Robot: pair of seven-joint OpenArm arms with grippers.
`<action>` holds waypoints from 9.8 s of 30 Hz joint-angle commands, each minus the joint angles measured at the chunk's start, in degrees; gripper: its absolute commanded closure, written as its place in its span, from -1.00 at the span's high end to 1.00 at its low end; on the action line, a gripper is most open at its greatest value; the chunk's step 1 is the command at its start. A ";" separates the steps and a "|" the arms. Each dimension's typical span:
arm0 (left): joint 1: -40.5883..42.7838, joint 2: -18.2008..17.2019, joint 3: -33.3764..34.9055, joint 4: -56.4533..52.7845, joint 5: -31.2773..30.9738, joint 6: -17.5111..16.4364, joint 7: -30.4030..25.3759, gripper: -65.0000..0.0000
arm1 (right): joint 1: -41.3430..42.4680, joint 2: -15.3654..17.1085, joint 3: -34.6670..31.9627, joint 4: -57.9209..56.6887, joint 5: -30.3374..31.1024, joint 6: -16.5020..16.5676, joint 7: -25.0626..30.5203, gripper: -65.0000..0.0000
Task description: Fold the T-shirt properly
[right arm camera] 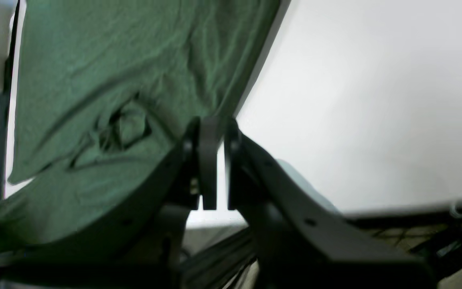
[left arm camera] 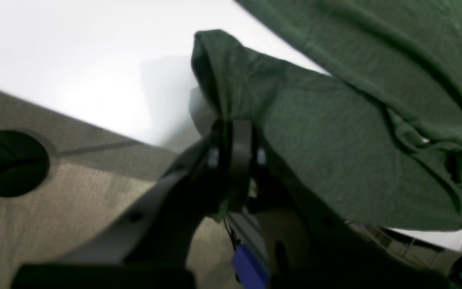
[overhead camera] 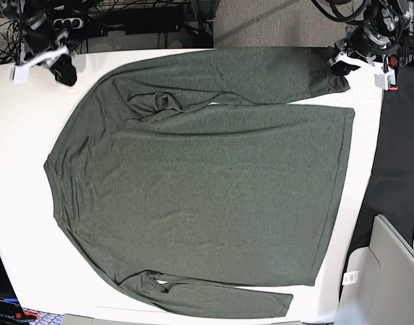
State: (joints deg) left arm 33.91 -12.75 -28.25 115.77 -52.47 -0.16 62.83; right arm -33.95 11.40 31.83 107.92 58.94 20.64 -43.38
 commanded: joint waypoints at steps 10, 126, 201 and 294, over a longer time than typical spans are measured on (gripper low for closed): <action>0.24 -0.57 -0.10 0.85 -0.68 -0.14 -0.28 -1.00 | 3.32 -0.19 -3.75 0.78 -0.87 -11.37 1.22 -0.21; 4.02 -1.27 -1.51 2.70 -4.37 -0.23 -2.48 -1.00 | -2.13 -7.93 -3.92 8.17 -2.19 -20.95 1.22 -0.98; 2.44 -3.03 -10.48 2.61 -12.19 -8.14 -1.86 -1.00 | 3.41 -11.71 -11.66 8.78 -8.61 -30.53 -2.47 -0.97; -16.46 -6.02 -1.33 -29.83 -16.50 -7.97 4.21 -0.20 | 18.35 -10.39 -3.22 1.58 -10.28 -22.18 -5.37 -0.96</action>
State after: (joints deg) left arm 17.58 -18.09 -29.39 85.65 -69.97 -9.08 66.81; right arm -15.90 0.62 28.42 108.18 47.92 -2.11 -49.54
